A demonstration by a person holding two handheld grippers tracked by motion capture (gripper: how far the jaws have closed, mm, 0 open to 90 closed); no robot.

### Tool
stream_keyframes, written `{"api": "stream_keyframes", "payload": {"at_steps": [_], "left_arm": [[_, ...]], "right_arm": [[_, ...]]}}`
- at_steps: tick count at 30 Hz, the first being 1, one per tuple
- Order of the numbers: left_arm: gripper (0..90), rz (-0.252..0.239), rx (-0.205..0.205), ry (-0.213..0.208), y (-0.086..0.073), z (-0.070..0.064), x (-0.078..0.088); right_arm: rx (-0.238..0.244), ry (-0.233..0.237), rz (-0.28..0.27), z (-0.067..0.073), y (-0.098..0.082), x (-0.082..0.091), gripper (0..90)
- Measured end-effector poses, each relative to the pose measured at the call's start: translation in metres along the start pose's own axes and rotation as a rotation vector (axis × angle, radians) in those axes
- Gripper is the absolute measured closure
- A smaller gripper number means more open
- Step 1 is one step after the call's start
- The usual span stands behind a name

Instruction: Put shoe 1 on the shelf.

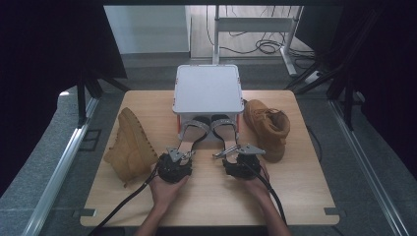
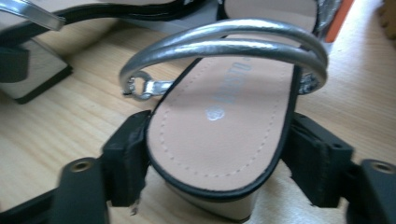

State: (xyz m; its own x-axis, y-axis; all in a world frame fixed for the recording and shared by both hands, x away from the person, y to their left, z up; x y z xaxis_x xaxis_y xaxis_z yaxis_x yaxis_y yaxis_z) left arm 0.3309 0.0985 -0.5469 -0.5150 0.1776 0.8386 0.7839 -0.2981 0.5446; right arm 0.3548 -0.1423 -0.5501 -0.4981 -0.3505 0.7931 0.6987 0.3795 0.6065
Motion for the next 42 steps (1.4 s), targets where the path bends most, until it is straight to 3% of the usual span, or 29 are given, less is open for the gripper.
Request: {"api": "stream_keyframes", "payload": {"at_steps": [9, 12, 16, 20, 23, 42], "left_arm": [[39.0, -0.016, 0.024, 0.001, 0.003, -0.003, -0.003], [39.0, -0.023, 0.031, 0.0, 0.005, -0.003, -0.003], [39.1, -0.038, 0.039, -0.006, 0.007, -0.003, -0.002], [39.3, -0.049, 0.054, -0.007, 0.014, -0.003, -0.002], [39.4, -0.057, 0.056, 0.006, 0.019, -0.004, -0.003], [39.7, -0.139, 0.115, 0.083, 0.042, -0.012, -0.022]], "right_arm": [[-0.013, -0.024, 0.004, 0.003, 0.0, -0.002, 29.7], [0.002, -0.054, 0.051, 0.004, -0.001, -0.008, 31.2], [-0.008, -0.087, 0.039, 0.006, -0.001, -0.01, 32.8], [-0.043, -0.088, 0.009, 0.007, 0.002, -0.007, 33.6], [-0.07, -0.079, 0.011, 0.006, 0.004, -0.007, 33.8], [-0.101, -0.096, 0.015, 0.011, 0.009, -0.01, 33.9]]}}
Point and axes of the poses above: each handheld gripper's, and its own axes: x roughly backward along the jaws, y roughly out of its top, z roughly to its left, the point moved 3 cm from there along -x, roughly forward along the jaws, and after that the axes turned 15 degrees about z, right-handed, at the moved point
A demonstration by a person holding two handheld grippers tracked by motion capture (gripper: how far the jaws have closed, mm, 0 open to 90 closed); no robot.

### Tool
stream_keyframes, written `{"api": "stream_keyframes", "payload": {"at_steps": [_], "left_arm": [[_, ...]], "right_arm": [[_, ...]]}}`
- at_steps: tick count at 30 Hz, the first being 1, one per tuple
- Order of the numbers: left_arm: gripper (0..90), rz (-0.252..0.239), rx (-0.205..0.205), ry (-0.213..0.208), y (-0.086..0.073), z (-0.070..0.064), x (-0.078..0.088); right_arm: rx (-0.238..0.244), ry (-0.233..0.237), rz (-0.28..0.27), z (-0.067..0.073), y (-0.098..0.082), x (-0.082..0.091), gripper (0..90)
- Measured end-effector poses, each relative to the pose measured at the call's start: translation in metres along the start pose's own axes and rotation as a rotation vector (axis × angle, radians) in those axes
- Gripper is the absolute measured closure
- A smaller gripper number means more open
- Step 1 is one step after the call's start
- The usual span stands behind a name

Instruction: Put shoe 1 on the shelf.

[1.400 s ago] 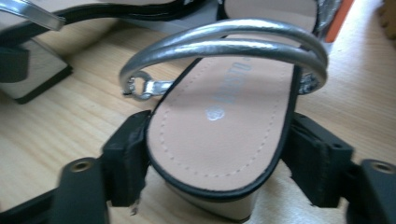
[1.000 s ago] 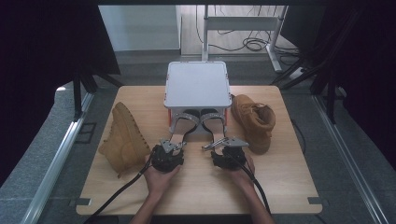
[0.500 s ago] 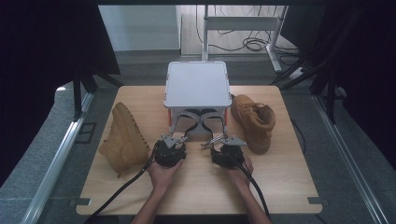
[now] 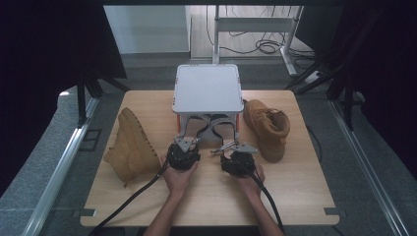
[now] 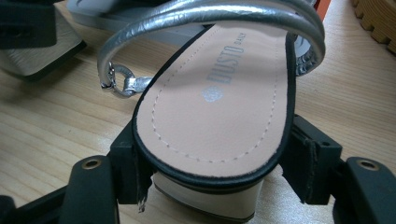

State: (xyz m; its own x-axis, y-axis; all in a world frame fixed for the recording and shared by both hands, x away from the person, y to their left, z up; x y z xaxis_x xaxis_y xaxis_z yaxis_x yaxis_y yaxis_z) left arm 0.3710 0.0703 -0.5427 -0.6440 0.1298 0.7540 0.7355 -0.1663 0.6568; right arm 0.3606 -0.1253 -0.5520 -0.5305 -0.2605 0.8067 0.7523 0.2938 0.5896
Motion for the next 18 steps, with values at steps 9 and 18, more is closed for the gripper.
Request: {"api": "stream_keyframes", "payload": {"at_steps": [9, 18], "left_arm": [[39.8, -0.004, 0.056, 0.017, 0.01, 0.004, -0.014], [39.8, -0.002, 0.065, 0.034, 0.02, 0.008, -0.022]], "right_arm": [[-0.002, 0.001, 0.002, -0.001, 0.0, 0.001, 34.1], [-0.003, -0.001, 0.004, -0.001, 0.0, 0.001, 34.2]]}}
Point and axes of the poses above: each handheld gripper's, and its own axes: x roughly backward along the jaws, y roughly out of its top, z roughly to its left, the point moved 3 cm from there along -x, roughly forward along the jaws, and after that the axes turned 15 degrees about z, right-handed, at the moved point
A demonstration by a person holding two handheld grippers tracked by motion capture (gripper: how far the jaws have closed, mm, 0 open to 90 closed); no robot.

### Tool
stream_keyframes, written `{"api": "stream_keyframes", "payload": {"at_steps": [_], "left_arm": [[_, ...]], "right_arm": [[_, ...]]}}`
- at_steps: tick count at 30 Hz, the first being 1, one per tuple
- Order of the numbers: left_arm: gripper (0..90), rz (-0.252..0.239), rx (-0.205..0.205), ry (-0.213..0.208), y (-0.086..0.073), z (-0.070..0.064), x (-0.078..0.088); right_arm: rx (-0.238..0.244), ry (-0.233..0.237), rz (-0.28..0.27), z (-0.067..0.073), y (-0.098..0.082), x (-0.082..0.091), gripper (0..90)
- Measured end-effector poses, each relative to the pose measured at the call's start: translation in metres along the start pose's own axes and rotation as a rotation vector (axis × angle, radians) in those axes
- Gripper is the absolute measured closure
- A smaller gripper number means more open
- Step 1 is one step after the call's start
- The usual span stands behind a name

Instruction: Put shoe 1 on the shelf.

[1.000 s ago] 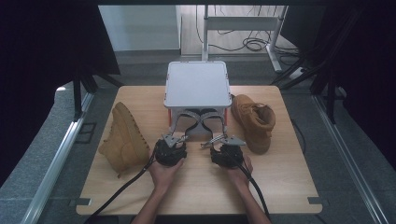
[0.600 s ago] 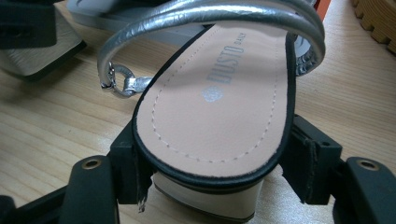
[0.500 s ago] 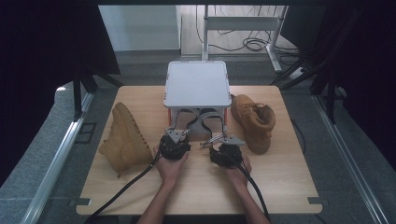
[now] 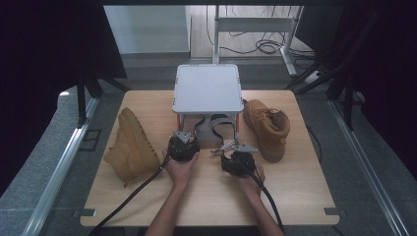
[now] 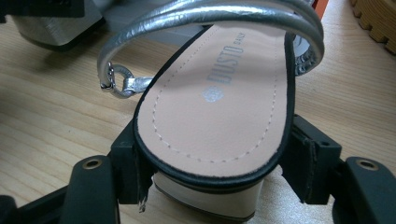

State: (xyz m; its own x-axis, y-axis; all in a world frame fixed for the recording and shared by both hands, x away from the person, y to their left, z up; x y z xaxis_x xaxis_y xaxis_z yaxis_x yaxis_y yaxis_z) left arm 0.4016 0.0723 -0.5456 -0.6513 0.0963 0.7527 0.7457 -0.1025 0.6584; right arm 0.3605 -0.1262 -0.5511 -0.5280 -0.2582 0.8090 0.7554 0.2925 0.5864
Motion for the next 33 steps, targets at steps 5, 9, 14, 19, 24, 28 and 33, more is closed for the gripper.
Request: {"api": "stream_keyframes", "payload": {"at_steps": [5, 9, 14, 19, 24, 28, 33], "left_arm": [[39.8, -0.005, 0.02, -0.003, 0.007, 0.002, -0.006], [39.7, 0.0, 0.018, 0.008, 0.012, 0.0, -0.01], [39.6, -0.002, 0.034, -0.001, 0.02, -0.001, -0.013], [39.7, -0.003, 0.042, 0.004, 0.026, -0.004, -0.022], [39.6, 0.0, 0.051, 0.015, 0.032, -0.003, -0.028], [39.6, 0.01, 0.046, 0.023, 0.034, -0.004, -0.033], [39.2, 0.026, 0.034, 0.009, 0.033, -0.001, -0.034]], "right_arm": [[-0.002, -0.003, 0.001, 0.0, 0.0, 0.0, 34.3], [-0.004, -0.003, 0.0, 0.0, 0.0, 0.0, 34.3], [-0.005, -0.005, 0.003, 0.001, 0.0, 0.0, 34.4], [-0.005, -0.005, 0.003, 0.001, 0.0, -0.001, 34.4], [-0.003, -0.006, 0.004, 0.001, -0.001, -0.001, 34.4], [-0.003, -0.006, 0.003, 0.001, -0.001, -0.001, 34.5], [-0.004, -0.005, 0.002, 0.0, -0.001, -0.001, 34.5]]}}
Point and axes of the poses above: each handheld gripper's, and its own axes: x roughly backward along the jaws, y roughly out of its top, z roughly to its left, the point moved 3 cm from there along -x, roughly forward along the jaws, and after that the axes turned 15 degrees about z, right-handed, at the moved point
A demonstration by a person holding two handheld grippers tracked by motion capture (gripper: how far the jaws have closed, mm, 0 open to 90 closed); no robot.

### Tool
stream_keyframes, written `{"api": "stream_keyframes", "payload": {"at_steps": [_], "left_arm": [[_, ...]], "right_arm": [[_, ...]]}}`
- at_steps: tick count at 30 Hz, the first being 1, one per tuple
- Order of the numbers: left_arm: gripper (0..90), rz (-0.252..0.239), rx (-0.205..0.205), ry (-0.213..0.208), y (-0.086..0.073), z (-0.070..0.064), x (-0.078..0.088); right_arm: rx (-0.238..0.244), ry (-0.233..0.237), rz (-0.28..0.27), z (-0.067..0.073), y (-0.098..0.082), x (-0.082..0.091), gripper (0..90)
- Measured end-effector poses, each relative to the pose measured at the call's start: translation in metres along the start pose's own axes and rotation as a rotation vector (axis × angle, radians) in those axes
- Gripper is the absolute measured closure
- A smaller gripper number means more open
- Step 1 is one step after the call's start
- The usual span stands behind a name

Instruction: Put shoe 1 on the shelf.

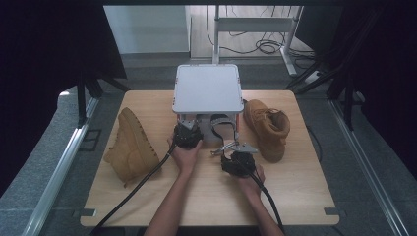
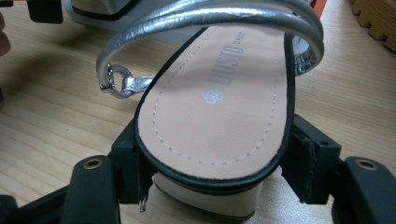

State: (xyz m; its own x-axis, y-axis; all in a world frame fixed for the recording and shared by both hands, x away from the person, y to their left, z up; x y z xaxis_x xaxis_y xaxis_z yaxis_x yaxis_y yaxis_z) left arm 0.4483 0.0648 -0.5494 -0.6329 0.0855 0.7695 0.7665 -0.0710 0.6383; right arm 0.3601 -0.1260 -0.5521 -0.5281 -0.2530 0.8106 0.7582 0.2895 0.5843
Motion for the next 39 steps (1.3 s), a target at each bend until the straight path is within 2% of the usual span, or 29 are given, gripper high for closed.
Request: {"api": "stream_keyframes", "payload": {"at_steps": [4, 6, 9, 12, 16, 22, 28, 32, 39], "left_arm": [[35.9, 0.035, -0.036, -0.035, -0.001, 0.003, 0.003], [33.6, 0.021, -0.04, -0.056, -0.005, 0.005, 0.004], [36.0, 0.016, -0.039, -0.075, -0.009, 0.009, 0.005], [40.3, 0.02, -0.03, -0.117, -0.014, 0.013, 0.004], [40.6, 0.034, -0.027, -0.138, -0.013, 0.016, 0.005], [40.7, 0.039, -0.031, -0.143, -0.013, 0.018, 0.005], [40.7, 0.043, -0.035, -0.143, -0.013, 0.018, 0.005], [40.7, 0.043, -0.035, -0.143, -0.012, 0.018, 0.005], [40.7, 0.045, -0.036, -0.143, -0.012, 0.019, 0.005]], "right_arm": [[0.0, 0.001, 0.0, 0.0, 0.0, 0.0, 34.5], [0.001, 0.0, 0.001, -0.001, 0.0, 0.0, 34.5], [-0.001, 0.003, 0.0, -0.001, 0.0, 0.001, 34.5], [-0.007, 0.005, -0.006, -0.001, 0.0, 0.001, 34.6], [-0.018, 0.009, -0.014, -0.001, 0.001, 0.003, 34.8], [-0.029, -0.017, -0.034, -0.001, 0.003, 0.004, 36.5], [-0.057, -0.01, -0.049, -0.003, 0.009, 0.007, 37.5], [-0.065, -0.041, -0.061, -0.003, 0.014, 0.007, 39.2], [-0.082, -0.057, -0.069, 0.0, 0.025, 0.0, 39.5]]}}
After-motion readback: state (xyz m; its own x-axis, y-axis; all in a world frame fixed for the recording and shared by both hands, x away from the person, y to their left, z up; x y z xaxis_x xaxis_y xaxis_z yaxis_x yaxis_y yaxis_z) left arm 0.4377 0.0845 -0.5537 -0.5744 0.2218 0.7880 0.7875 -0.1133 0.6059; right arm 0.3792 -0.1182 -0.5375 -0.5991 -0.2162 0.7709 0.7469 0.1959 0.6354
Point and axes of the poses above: each handheld gripper's, and its own axes: x roughly backward along the jaws, y roughly out of its top, z roughly to its left, the point moved 3 cm from there along -x, roughly forward along the jaws, and after that the axes turned 15 degrees about z, right-handed, at the moved point
